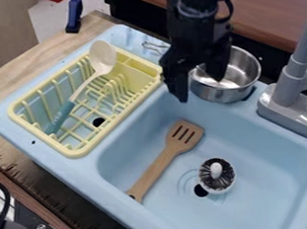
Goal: Moved the silver pot to the right side of the sink
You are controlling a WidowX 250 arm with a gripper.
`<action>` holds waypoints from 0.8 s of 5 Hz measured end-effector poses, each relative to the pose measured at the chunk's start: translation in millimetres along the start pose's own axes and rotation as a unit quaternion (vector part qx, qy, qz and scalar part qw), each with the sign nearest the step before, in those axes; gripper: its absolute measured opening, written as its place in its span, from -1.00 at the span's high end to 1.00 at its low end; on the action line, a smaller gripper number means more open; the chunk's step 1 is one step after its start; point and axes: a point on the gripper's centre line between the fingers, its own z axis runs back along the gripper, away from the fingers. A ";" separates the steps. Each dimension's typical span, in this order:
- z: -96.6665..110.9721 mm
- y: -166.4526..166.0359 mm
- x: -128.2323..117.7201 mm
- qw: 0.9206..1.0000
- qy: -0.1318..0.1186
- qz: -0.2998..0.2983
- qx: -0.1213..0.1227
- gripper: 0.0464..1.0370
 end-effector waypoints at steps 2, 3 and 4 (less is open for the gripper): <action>-9.5 -2.1 2.1 1.000 0.008 0.030 -0.002 -0.83; -14.4 0.7 -0.8 1.000 0.013 0.024 -0.006 -0.29; -16.1 0.5 -1.8 0.999 0.034 0.005 -0.016 0.30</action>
